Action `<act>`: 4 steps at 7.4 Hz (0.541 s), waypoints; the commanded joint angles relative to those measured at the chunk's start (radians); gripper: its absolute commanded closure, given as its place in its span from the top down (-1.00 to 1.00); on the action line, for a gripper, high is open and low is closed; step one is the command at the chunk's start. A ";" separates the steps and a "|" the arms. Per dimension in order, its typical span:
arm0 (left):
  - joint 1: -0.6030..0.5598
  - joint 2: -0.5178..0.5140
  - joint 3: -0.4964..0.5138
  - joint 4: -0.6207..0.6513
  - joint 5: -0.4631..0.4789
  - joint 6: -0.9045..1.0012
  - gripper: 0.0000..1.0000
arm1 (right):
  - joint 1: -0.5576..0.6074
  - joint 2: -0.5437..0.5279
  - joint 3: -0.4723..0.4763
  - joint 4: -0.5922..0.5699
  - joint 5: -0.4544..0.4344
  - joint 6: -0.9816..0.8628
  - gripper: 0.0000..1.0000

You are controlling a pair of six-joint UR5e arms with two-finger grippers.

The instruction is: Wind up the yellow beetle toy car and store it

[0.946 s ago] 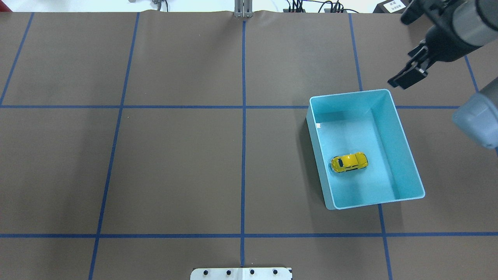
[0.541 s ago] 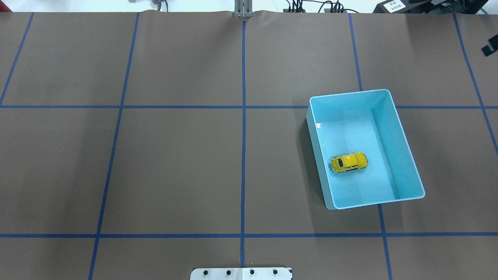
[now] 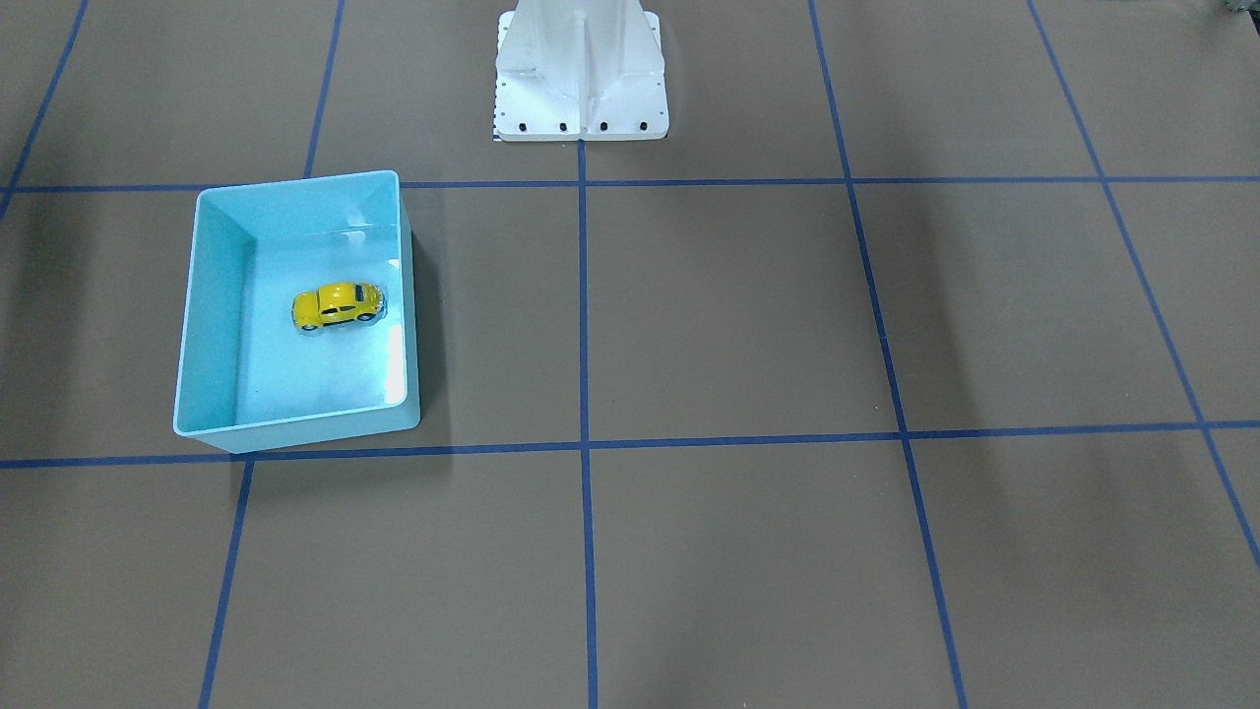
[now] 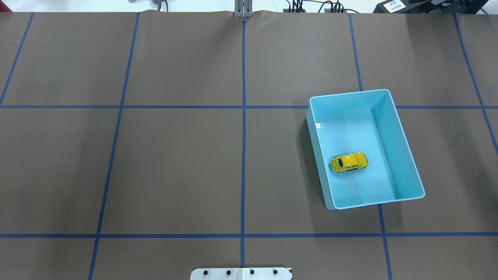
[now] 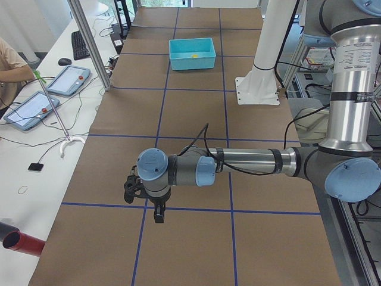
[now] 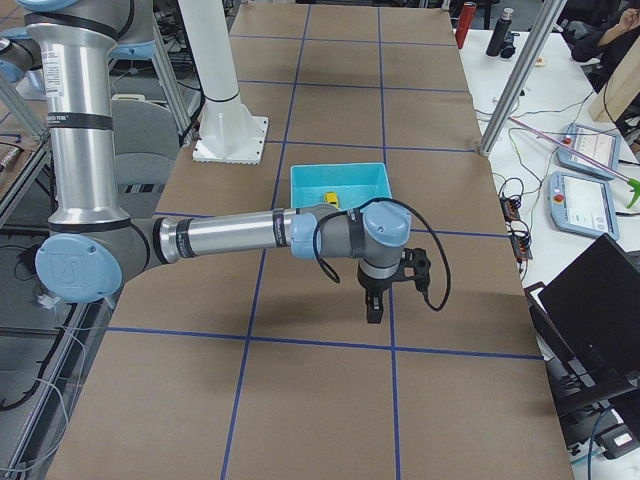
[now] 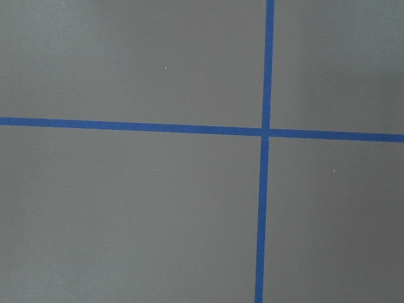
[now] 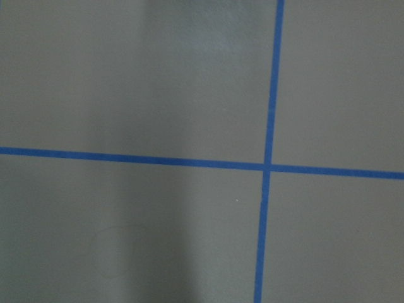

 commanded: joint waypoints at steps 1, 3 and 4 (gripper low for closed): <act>-0.001 0.000 0.000 0.000 -0.001 0.000 1.00 | 0.002 0.006 -0.040 0.030 -0.003 0.006 1.00; 0.000 0.002 0.000 0.000 -0.001 0.000 1.00 | -0.006 0.021 -0.033 0.030 -0.045 0.041 1.00; 0.001 0.000 0.000 0.000 -0.001 0.000 1.00 | -0.024 0.049 -0.033 0.018 -0.058 0.111 1.00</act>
